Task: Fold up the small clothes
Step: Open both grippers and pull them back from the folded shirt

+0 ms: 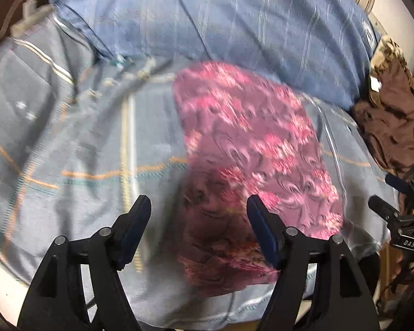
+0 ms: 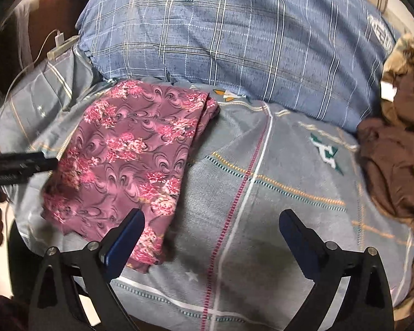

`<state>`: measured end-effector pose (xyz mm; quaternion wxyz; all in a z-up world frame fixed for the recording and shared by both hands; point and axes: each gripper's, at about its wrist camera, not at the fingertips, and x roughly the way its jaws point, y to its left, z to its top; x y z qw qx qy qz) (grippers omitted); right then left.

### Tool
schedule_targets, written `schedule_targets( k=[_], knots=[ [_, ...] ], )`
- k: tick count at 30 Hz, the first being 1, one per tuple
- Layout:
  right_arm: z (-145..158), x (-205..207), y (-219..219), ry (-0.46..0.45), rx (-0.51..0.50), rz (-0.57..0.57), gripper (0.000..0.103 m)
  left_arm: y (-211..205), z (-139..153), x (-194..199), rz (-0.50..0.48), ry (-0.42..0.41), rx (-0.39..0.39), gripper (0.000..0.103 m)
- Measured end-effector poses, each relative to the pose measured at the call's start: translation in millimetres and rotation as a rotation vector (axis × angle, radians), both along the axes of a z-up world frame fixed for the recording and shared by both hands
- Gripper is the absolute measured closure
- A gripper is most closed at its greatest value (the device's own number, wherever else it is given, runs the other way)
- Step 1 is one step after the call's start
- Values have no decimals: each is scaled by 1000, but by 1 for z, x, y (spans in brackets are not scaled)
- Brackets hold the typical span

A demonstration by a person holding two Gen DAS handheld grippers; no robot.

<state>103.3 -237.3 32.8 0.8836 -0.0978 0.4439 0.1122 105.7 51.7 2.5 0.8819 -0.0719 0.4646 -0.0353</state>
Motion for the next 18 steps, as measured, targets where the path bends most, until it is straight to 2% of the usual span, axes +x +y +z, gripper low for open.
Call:
schedule_targets(
  k=[3, 7, 12, 18],
  knots=[
    [-2, 3, 0, 16, 17, 11, 3, 3, 11, -6, -4, -44, 73, 31],
    [-5, 7, 6, 31, 20, 19, 2, -2, 18, -6, -10, -34, 102, 31],
    [-6, 1, 18, 18, -39, 25, 2, -13, 14, -10, 3, -22, 155, 31],
    [-1, -8, 18, -3, -77, 38, 1, -28, 10, -19, -50, -22, 201, 31]
  ],
)
